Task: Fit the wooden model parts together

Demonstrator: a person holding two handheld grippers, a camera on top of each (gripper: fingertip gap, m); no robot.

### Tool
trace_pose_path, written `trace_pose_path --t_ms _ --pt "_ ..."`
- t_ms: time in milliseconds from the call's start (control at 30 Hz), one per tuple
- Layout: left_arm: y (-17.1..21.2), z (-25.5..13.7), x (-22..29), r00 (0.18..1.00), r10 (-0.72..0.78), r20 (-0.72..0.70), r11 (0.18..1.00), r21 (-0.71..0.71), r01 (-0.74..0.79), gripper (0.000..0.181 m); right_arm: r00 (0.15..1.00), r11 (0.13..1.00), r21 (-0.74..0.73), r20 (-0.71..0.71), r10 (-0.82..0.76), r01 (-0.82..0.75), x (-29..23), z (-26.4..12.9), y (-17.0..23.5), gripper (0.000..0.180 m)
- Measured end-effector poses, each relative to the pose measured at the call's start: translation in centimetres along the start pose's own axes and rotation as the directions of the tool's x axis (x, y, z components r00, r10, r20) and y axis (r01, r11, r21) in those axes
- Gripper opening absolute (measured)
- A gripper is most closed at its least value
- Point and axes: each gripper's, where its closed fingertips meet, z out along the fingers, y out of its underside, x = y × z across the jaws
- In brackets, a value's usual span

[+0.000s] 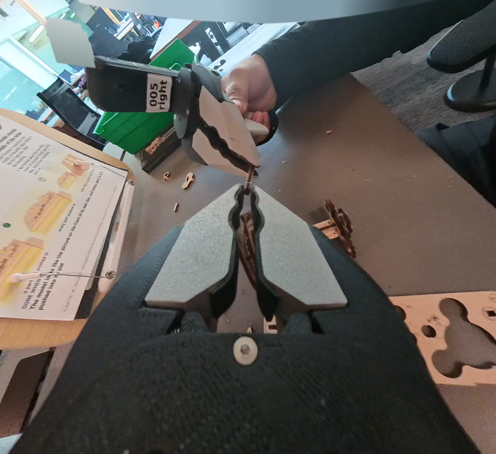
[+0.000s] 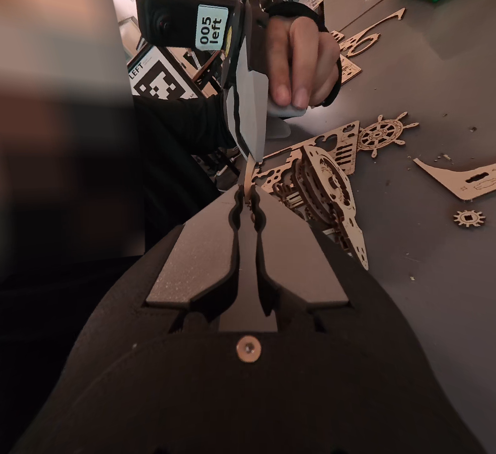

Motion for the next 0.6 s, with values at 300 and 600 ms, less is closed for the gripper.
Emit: trace_pose_path --t_ms 300,600 --pt "1.7 -0.2 -1.4 0.866 -0.501 -0.014 0.863 -0.088 0.498 0.001 0.914 0.967 -0.083 -0.314 -0.256 0.242 2.7 -1.0 -0.6 0.013" --pt "2.4 -0.1 -1.2 0.742 -0.668 -0.053 0.743 -0.104 0.661 0.001 0.731 0.857 -0.192 -0.454 -0.510 0.478 2.1 -0.5 -2.1 0.010"
